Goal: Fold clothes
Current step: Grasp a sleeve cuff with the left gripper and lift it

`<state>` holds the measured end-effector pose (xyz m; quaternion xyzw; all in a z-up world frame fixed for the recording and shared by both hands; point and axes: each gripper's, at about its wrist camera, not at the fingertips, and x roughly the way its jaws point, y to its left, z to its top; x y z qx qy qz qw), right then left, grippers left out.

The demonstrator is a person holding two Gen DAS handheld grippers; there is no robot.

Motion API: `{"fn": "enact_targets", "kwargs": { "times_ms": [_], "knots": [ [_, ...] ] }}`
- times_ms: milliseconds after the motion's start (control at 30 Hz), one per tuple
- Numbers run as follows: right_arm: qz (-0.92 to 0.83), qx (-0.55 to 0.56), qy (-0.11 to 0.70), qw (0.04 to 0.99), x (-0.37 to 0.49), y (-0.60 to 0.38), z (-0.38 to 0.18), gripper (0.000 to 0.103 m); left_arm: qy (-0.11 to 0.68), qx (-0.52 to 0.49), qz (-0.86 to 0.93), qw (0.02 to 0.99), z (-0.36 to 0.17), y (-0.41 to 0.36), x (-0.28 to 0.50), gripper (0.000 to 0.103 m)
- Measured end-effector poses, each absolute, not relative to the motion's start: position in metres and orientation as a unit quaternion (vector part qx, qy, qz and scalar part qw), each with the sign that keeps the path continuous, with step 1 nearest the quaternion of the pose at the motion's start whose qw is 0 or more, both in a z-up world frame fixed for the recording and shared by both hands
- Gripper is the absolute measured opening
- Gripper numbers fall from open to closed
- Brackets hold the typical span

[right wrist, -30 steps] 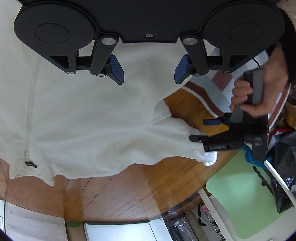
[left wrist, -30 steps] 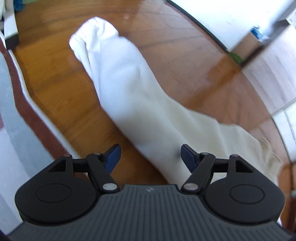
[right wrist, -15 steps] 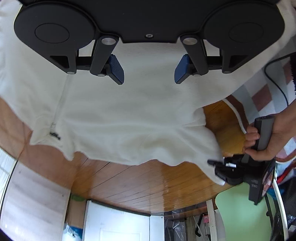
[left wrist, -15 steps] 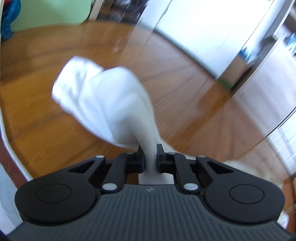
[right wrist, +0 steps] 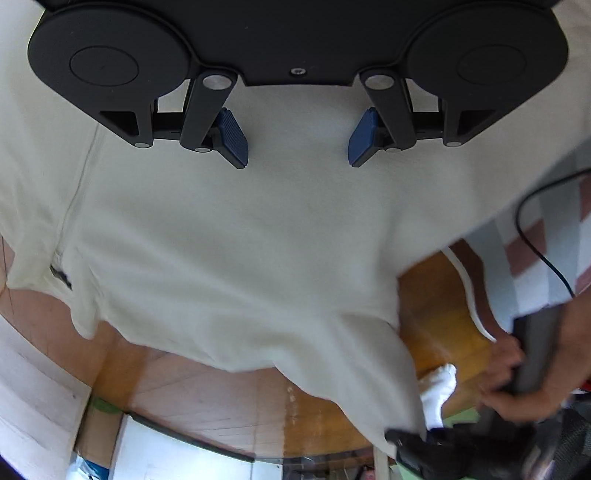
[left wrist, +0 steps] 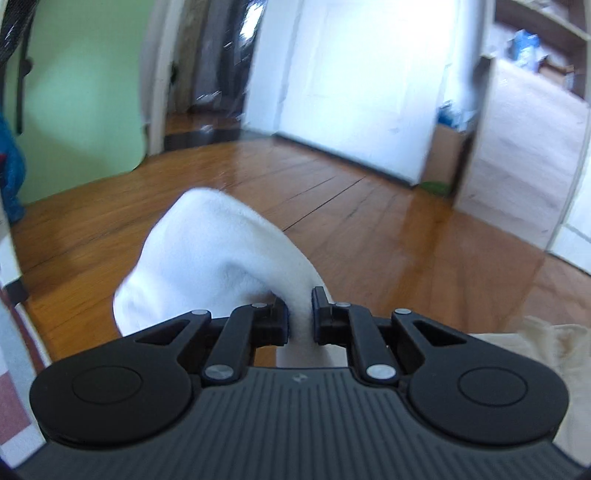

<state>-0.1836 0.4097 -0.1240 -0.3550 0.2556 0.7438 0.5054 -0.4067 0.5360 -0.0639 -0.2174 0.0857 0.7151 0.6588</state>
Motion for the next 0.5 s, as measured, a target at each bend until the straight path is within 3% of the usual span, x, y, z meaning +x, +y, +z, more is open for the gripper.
{"fn": "enact_targets", "kwargs": {
  "times_ms": [133, 233, 333, 500],
  "knots": [
    [0.738, -0.350, 0.262, 0.514, -0.176, 0.411, -0.126, 0.065, 0.135, -0.135, 0.687, 0.701, -0.046, 0.510, -0.349, 0.012],
    [0.699, -0.312, 0.232, 0.600, -0.154, 0.405, -0.109, 0.065, 0.165, -0.165, 0.595, 0.769, -0.048, 0.482, -0.302, 0.013],
    [0.678, -0.275, 0.235, 0.640, -0.130, 0.405, -0.095, 0.065, 0.242, -0.262, 0.446, 0.821, -0.066, 0.466, -0.264, 0.049],
    [0.673, -0.253, 0.259, 0.645, -0.108, 0.408, -0.085, 0.065, 0.243, -0.283, 0.398, 0.838, -0.052, 0.460, -0.270, 0.050]
  ]
}}
